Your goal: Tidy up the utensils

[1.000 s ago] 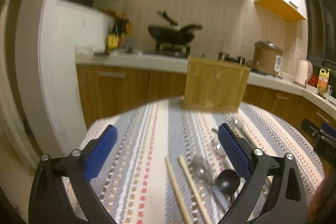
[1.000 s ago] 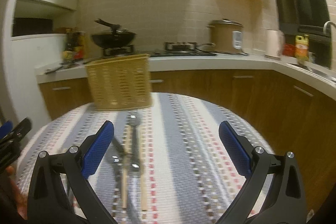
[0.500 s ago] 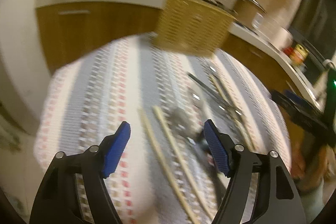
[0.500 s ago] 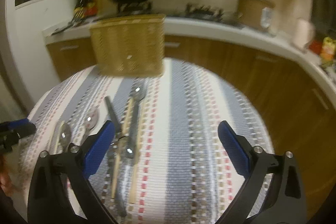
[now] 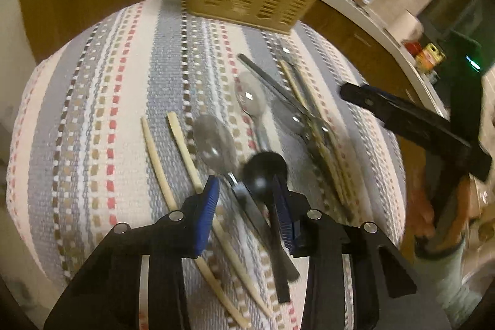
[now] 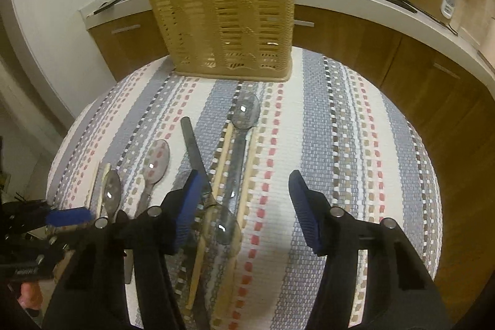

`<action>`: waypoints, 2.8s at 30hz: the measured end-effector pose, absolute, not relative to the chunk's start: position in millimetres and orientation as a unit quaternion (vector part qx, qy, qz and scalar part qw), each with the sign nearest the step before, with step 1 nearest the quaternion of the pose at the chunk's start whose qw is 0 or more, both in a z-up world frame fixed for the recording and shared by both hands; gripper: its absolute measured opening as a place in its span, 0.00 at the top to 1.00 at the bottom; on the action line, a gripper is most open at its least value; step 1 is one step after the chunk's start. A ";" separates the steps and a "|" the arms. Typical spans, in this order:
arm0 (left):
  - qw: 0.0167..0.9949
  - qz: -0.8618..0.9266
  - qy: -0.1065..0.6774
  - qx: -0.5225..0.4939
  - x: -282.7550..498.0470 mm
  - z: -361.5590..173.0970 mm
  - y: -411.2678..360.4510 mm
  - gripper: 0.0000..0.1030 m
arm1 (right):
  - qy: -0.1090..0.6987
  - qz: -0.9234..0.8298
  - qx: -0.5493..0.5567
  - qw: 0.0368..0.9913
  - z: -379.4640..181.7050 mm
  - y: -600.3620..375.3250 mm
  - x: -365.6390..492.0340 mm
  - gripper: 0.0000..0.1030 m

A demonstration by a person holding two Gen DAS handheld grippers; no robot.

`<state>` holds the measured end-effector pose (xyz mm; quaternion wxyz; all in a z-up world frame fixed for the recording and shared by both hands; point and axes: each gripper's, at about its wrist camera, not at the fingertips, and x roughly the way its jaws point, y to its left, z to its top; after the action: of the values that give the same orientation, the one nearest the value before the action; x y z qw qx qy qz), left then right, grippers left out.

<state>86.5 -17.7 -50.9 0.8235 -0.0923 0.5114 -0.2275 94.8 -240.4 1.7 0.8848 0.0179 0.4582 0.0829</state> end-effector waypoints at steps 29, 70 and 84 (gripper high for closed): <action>0.824 -0.148 0.537 -0.101 152.2 -62.0 -32.9 0.97 | 0.506 0.117 0.067 0.852 6.3 -232.9 148.7 0.47; 0.858 -0.122 0.490 -0.089 195.2 -47.3 8.2 0.71 | 0.590 0.157 0.049 0.791 -37.6 -151.2 152.0 0.47; 0.870 -0.142 0.459 -0.109 195.0 -37.3 22.0 0.71 | 0.597 0.103 -0.020 0.795 -43.9 -119.0 163.0 0.69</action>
<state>195.0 22.0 -37.3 0.8702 -0.1090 0.4590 -0.1417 163.0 -119.0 -43.9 0.7954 -0.0198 0.5969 0.1026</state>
